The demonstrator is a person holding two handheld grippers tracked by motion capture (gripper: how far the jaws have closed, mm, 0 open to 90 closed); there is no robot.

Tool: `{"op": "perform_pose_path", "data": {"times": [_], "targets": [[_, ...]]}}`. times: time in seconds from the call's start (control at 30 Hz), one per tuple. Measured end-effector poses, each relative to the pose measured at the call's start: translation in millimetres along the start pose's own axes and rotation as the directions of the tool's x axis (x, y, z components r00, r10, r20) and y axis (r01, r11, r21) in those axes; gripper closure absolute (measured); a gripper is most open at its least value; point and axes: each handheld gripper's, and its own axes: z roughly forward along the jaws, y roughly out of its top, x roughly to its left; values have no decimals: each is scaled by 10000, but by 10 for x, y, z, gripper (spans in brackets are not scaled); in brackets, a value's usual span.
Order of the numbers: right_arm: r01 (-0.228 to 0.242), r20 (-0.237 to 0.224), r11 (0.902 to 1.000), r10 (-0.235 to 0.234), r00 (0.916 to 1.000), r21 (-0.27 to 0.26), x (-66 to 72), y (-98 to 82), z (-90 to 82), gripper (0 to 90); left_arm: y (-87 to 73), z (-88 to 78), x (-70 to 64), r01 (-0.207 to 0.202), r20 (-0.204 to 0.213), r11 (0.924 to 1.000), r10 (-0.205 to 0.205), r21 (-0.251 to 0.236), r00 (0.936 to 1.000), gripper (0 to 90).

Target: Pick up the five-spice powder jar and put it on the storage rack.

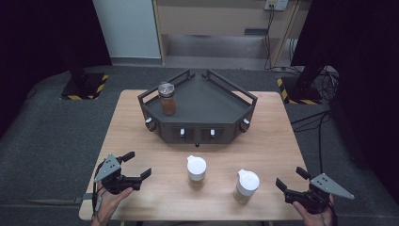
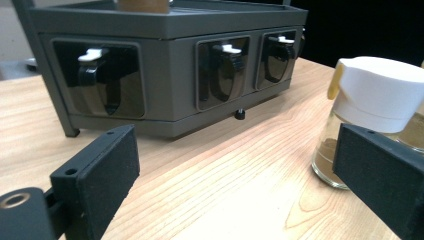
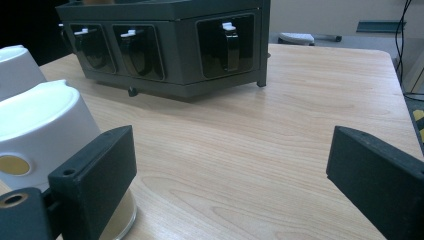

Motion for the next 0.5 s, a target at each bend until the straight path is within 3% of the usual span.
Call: {"op": "perform_pose_path", "data": {"times": [0.1,0.37,0.5], "targets": [[-12,-3,10000,12,10000,9,-3,-1,2,58,-14,-16,-35,-232,-352,9997,233,38,9991,39],[56,-39,10000,-56,10000,11,1,1,7,58,-84,-82,-8,-39,-925,10000,37,-27,9957,35],[81,-65,10000,-81,9999,17,1,2,7,58,-93,-96,11,48,-941,10000,-47,11,9956,34]]}}
